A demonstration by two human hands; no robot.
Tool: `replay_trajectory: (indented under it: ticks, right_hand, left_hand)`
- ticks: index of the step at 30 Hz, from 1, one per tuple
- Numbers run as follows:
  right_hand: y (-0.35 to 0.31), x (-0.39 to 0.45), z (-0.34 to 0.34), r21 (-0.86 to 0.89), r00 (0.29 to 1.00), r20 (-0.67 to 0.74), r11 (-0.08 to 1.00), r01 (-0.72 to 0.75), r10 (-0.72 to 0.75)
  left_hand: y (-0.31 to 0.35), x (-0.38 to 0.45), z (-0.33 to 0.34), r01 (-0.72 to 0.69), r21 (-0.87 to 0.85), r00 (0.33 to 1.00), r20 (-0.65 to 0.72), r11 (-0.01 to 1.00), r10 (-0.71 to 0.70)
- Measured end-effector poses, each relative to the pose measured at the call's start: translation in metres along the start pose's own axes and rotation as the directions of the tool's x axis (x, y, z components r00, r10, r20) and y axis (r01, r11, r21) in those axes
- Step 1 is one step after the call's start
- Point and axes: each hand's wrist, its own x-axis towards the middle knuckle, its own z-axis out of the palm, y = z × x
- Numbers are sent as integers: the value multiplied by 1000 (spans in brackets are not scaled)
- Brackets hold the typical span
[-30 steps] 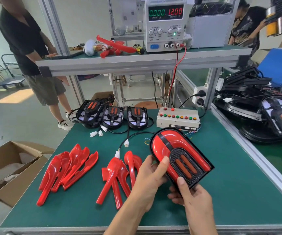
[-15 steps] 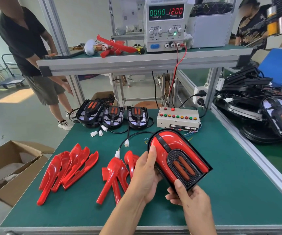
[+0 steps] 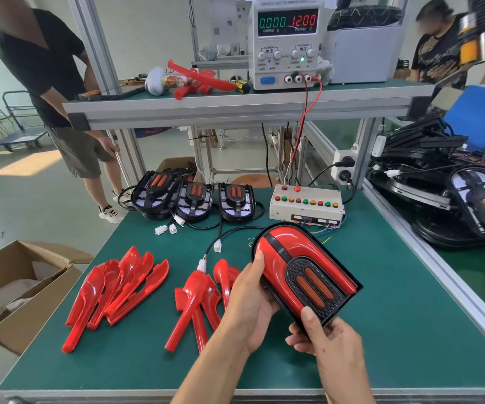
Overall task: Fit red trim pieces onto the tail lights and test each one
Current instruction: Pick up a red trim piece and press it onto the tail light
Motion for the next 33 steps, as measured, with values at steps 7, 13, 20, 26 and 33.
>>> replay_trajectory:
  ticks: [7, 13, 20, 26, 33]
  right_hand:
    - [1, 0, 1, -40, 1000, 3, 999, 7, -7]
    - [5, 1, 0, -56, 1000, -7, 998, 13, -13]
    - [3, 0, 1, -11, 1000, -26, 1000, 6, -6]
    - [0, -1, 0, -15, 1000, -9, 1000, 13, -14]
    - [1, 1, -1, 6, 1000, -2, 1000, 11, -11]
  left_hand:
    - [-5, 2, 4, -69, 55, 995, -62, 996, 73]
    - [-5, 3, 1, -104, 86, 993, -43, 991, 108]
    - [-1, 2, -2, -57, 7, 997, 50, 998, 57]
    - [-6, 3, 0, -137, 69, 991, 6, 988, 137]
    - [-4, 3, 0, -127, 33, 992, 10, 991, 127]
